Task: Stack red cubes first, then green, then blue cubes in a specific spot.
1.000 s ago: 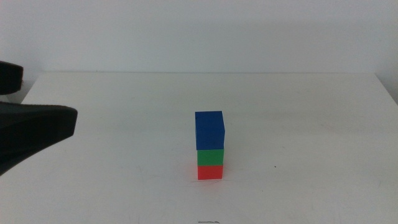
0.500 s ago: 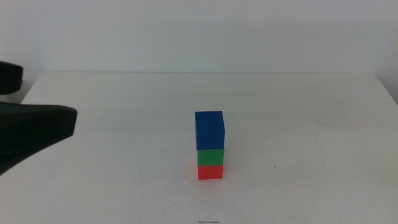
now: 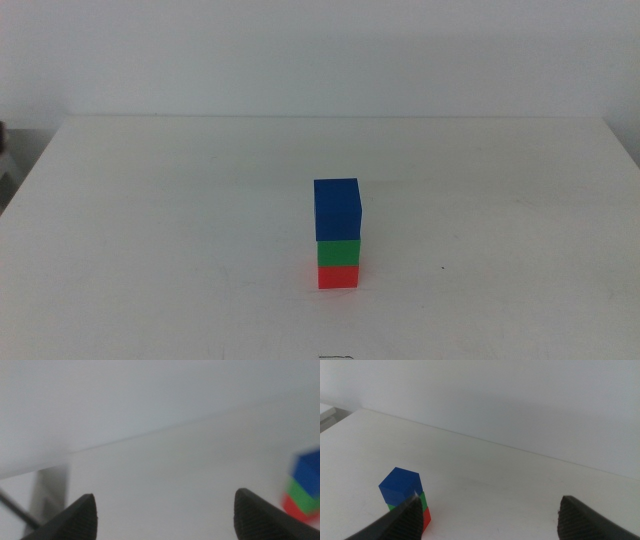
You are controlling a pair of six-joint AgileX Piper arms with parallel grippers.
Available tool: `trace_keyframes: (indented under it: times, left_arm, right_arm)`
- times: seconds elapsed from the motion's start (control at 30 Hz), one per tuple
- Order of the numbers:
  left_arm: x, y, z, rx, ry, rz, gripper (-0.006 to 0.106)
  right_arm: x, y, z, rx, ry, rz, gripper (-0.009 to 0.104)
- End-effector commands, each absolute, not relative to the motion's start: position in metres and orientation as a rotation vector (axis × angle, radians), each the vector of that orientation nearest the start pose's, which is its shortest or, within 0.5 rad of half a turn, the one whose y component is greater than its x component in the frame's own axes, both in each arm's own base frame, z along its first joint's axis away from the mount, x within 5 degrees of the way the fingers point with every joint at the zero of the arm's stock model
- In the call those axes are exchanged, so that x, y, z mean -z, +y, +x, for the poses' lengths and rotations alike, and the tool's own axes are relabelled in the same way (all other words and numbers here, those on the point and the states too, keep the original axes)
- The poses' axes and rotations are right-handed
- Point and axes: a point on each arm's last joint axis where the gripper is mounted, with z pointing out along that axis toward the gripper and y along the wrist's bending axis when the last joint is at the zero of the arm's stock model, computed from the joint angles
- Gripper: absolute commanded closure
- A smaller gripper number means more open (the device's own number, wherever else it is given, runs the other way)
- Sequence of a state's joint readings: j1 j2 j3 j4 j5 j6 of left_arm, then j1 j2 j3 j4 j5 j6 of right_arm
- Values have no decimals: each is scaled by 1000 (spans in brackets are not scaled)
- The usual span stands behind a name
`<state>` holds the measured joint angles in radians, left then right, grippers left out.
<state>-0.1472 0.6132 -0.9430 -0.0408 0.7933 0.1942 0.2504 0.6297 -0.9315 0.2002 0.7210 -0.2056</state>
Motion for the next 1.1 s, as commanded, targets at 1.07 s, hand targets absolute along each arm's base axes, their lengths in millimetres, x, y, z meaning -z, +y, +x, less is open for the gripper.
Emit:
trace_keyframes:
  times: [1.07]
  left_arm:
    - [-261, -3, 49, -36, 1659, 73, 7]
  right_arm:
    - [-273, -7, 59, 228, 1717, -64, 1]
